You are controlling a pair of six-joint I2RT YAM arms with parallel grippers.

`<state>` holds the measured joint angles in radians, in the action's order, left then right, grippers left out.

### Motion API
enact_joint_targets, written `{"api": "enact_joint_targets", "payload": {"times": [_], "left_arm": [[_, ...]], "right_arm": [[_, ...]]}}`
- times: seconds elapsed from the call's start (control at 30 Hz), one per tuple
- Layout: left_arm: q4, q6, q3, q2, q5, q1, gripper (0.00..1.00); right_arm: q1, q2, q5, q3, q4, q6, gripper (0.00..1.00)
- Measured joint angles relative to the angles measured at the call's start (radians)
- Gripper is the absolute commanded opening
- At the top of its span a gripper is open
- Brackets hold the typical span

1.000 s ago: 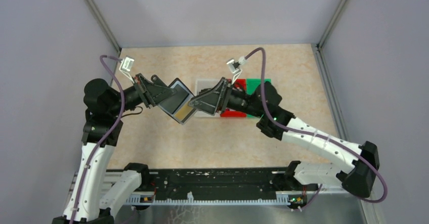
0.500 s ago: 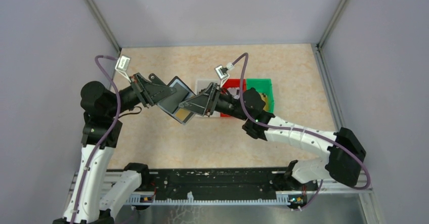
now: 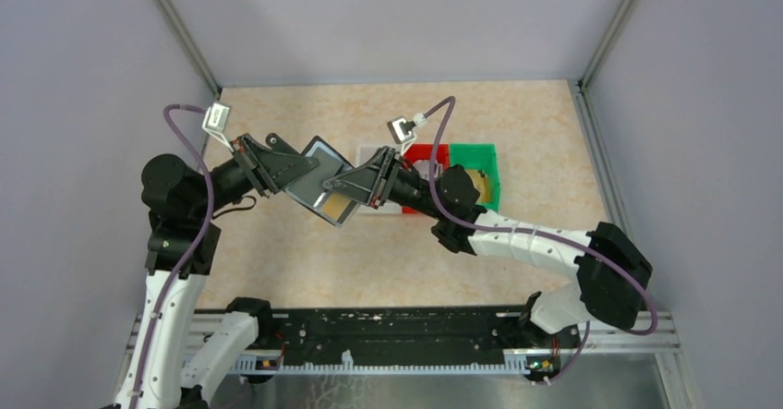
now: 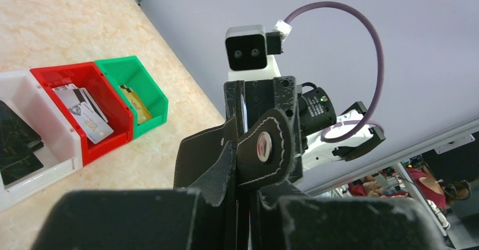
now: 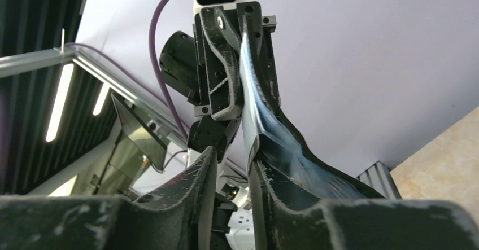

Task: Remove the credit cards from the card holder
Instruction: Remove the credit card from the card holder.

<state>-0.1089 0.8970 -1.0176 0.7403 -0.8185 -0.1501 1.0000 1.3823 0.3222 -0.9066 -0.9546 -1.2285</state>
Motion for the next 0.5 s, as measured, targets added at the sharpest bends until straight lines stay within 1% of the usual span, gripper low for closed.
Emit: {"api": "enact_joint_targets", "payload": {"times": [0.13, 0.2, 0.5], "left_arm": [[-0.006, 0.001, -0.009, -0.001, 0.013, -0.001, 0.00], [-0.006, 0.003, -0.016, -0.001, 0.015, -0.001, 0.00], [-0.027, 0.011, -0.018, -0.002, 0.008, -0.008, 0.00]], "right_arm": [[0.007, 0.004, -0.023, 0.011, -0.032, -0.013, 0.09], [0.011, 0.011, -0.035, 0.012, -0.051, -0.015, 0.01], [0.021, 0.022, -0.075, 0.063, -0.134, -0.022, 0.00]]}}
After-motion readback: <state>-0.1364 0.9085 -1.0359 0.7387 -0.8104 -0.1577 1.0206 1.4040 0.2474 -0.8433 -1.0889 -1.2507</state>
